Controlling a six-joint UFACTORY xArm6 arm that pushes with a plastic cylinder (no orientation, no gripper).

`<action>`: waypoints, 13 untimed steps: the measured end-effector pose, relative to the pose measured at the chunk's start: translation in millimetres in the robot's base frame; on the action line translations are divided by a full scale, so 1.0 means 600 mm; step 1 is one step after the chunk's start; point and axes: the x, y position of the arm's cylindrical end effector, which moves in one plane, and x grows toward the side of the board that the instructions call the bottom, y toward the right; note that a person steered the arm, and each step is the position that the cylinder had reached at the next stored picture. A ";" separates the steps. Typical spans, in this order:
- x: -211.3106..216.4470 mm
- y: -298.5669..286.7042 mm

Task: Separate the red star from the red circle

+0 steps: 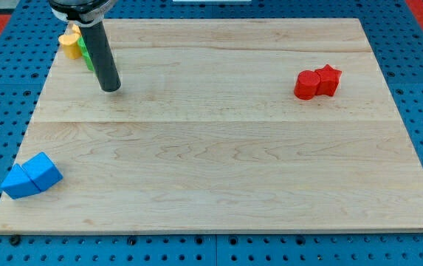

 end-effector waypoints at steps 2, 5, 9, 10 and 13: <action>0.000 0.000; -0.046 0.276; -0.090 0.608; -0.090 0.633; -0.034 0.765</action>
